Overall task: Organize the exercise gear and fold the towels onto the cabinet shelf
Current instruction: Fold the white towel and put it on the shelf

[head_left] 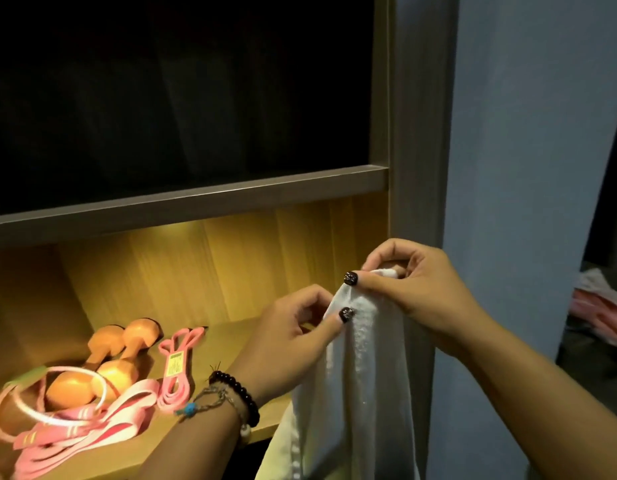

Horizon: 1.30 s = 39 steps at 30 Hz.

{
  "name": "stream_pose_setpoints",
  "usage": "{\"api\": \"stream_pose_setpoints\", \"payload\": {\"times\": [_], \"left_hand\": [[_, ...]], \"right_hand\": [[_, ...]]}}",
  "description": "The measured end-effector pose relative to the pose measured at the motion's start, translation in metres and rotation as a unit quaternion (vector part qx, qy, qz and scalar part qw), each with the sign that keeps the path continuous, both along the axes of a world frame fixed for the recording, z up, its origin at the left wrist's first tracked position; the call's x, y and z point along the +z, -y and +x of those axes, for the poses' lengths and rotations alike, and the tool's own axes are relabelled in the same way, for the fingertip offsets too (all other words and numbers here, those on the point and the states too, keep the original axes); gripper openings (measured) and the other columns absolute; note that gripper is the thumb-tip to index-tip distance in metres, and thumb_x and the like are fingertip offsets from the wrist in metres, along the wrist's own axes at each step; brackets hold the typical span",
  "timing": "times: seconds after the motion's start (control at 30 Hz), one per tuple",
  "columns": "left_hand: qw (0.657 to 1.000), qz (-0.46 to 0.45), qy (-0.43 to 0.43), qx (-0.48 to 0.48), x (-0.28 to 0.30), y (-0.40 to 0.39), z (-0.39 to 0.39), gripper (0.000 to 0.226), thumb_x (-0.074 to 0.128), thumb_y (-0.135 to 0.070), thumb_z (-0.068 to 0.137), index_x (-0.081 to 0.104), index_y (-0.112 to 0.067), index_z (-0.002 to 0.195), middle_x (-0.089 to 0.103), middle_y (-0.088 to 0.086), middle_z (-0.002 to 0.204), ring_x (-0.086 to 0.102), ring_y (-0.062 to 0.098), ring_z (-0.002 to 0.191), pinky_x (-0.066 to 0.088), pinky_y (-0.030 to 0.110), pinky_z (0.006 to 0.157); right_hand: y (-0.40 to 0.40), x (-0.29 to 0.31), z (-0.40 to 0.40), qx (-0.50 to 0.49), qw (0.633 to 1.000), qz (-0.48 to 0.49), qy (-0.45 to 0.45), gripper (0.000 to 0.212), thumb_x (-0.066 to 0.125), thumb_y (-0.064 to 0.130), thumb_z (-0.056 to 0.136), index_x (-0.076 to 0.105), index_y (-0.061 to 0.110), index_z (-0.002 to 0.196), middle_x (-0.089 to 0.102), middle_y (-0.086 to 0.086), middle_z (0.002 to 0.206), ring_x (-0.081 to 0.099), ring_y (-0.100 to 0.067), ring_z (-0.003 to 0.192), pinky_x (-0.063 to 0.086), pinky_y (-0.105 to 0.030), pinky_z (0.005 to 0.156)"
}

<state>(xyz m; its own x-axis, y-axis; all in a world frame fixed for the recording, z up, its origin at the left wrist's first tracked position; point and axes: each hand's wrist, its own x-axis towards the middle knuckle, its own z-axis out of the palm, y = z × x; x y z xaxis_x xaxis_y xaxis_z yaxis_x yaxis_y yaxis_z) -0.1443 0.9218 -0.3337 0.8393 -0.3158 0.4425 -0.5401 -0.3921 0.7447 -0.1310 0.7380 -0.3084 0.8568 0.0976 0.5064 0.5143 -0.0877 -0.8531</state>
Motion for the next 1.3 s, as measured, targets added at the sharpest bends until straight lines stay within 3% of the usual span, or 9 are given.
{"api": "stream_pose_setpoints", "payload": {"times": [0.17, 0.33, 0.47, 0.6, 0.73, 0.87, 0.97, 1.1, 1.3], "left_hand": [[0.983, -0.159, -0.073, 0.063, -0.014, 0.003, 0.008, 0.021, 0.050, -0.018, 0.099, 0.068, -0.015, 0.087, 0.067, 0.011, 0.085, 0.058, 0.021, 0.077, 0.047, 0.035, 0.070], [0.914, -0.352, -0.190, 0.062, -0.014, -0.009, 0.012, 0.022, 0.045, -0.017, 0.101, 0.063, -0.005, 0.096, 0.061, 0.010, 0.086, 0.056, 0.020, 0.078, 0.046, 0.034, 0.072], [0.923, -0.327, -0.195, 0.061, -0.016, -0.021, 0.014, 0.023, 0.048, -0.022, 0.099, 0.061, -0.006, 0.087, 0.058, 0.010, 0.084, 0.051, 0.023, 0.080, 0.041, 0.035, 0.072], [0.965, -0.193, -0.170, 0.060, -0.011, -0.031, 0.011, 0.046, 0.067, -0.048, 0.081, 0.065, -0.004, 0.096, 0.069, 0.014, 0.096, 0.066, 0.026, 0.087, 0.052, 0.040, 0.077], [0.971, -0.118, -0.161, 0.131, -0.008, -0.042, 0.012, 0.025, 0.061, -0.027, 0.093, 0.067, -0.003, 0.097, 0.071, 0.017, 0.095, 0.067, 0.028, 0.083, 0.054, 0.046, 0.083], [0.966, -0.166, -0.154, 0.122, -0.008, -0.051, 0.006, 0.019, 0.053, -0.018, 0.097, 0.067, -0.017, 0.085, 0.065, 0.000, 0.079, 0.060, 0.014, 0.075, 0.047, 0.026, 0.067], [0.915, -0.329, -0.215, 0.090, -0.013, -0.066, 0.005, 0.016, 0.050, -0.020, 0.098, 0.064, -0.012, 0.093, 0.065, 0.002, 0.076, 0.062, 0.015, 0.073, 0.049, 0.028, 0.068], [0.821, -0.499, -0.262, 0.093, -0.024, -0.105, -0.004, 0.022, 0.051, -0.025, 0.097, 0.059, -0.006, 0.104, 0.064, 0.007, 0.077, 0.065, 0.021, 0.075, 0.050, 0.037, 0.071], [0.795, -0.515, -0.283, 0.152, -0.047, -0.160, -0.026, 0.026, 0.047, -0.021, 0.099, 0.049, -0.010, 0.122, 0.057, 0.020, 0.108, 0.062, 0.028, 0.086, 0.047, 0.039, 0.080]], "right_hand": [[-0.005, -0.041, 0.007, 0.067, 0.984, 0.094, -0.132, 0.037, 0.060, 0.041, 0.077, 0.070, 0.011, 0.095, 0.071, -0.009, 0.094, 0.067, -0.024, 0.092, 0.055, -0.035, 0.082], [-0.014, -0.086, 0.005, 0.099, 0.980, -0.026, -0.173, 0.021, 0.055, 0.024, 0.090, 0.070, 0.009, 0.089, 0.071, -0.002, 0.085, 0.066, -0.019, 0.082, 0.055, -0.023, 0.073], [-0.016, -0.081, 0.019, -0.005, 0.987, -0.004, -0.163, 0.024, 0.049, 0.026, 0.097, 0.067, 0.012, 0.091, 0.068, -0.007, 0.088, 0.064, -0.023, 0.084, 0.055, -0.033, 0.075], [-0.035, -0.075, 0.016, 0.032, 0.992, -0.035, -0.113, 0.021, 0.050, 0.021, 0.097, 0.065, 0.011, 0.087, 0.066, -0.002, 0.082, 0.061, -0.008, 0.074, 0.050, -0.017, 0.065], [-0.048, -0.075, 0.011, 0.046, 0.994, -0.038, -0.092, 0.017, 0.054, 0.013, 0.095, 0.068, 0.007, 0.087, 0.066, -0.003, 0.082, 0.060, -0.004, 0.071, 0.048, -0.014, 0.062], [-0.073, -0.092, 0.003, 0.128, 0.982, -0.040, -0.131, 0.012, 0.060, 0.018, 0.092, 0.069, 0.016, 0.098, 0.067, -0.001, 0.096, 0.065, -0.013, 0.087, 0.055, -0.026, 0.074], [-0.091, -0.125, 0.007, 0.121, 0.978, -0.100, -0.135, 0.014, 0.064, 0.014, 0.090, 0.069, 0.018, 0.102, 0.065, -0.010, 0.100, 0.064, -0.023, 0.094, 0.055, -0.038, 0.083], [-0.090, -0.177, 0.013, 0.042, 0.969, -0.098, -0.223, 0.016, 0.059, 0.005, 0.090, 0.070, 0.016, 0.089, 0.067, -0.011, 0.083, 0.061, -0.020, 0.078, 0.048, -0.026, 0.070], [-0.092, -0.216, -0.009, 0.021, 0.943, -0.065, -0.327, 0.030, 0.060, 0.027, 0.093, 0.066, 0.015, 0.067, 0.063, 0.003, 0.060, 0.056, -0.012, 0.064, 0.040, -0.026, 0.062]]}}
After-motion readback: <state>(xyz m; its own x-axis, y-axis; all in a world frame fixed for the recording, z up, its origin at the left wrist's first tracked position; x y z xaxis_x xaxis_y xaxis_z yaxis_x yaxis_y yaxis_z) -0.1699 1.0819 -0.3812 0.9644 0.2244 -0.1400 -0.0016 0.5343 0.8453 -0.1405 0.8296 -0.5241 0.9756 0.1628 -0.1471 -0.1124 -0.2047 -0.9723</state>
